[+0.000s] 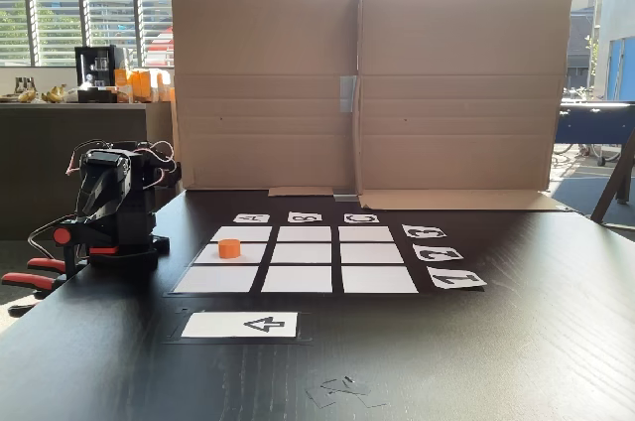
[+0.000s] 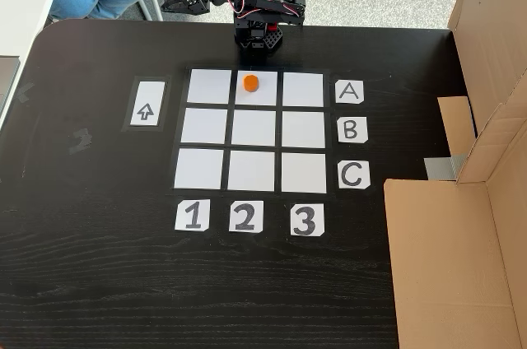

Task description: Pick up the round, orange token and place it in the grid on square A2.

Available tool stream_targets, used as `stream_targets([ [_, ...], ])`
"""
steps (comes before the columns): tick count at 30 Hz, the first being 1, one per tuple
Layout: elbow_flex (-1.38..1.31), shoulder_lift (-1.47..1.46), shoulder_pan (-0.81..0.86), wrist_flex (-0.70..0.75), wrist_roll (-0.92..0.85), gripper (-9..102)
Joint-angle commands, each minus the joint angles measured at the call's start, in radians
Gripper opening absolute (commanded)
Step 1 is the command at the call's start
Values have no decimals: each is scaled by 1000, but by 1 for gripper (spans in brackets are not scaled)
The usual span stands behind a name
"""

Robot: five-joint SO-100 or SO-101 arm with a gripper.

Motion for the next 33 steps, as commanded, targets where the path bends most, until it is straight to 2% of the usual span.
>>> stream_targets([
  [1,3,6,-2,14,-5,0],
  [11,3,8,46,6,0,0],
  [25,5,8,247,48,0,0],
  [33,5,8,232,48,-5,0],
])
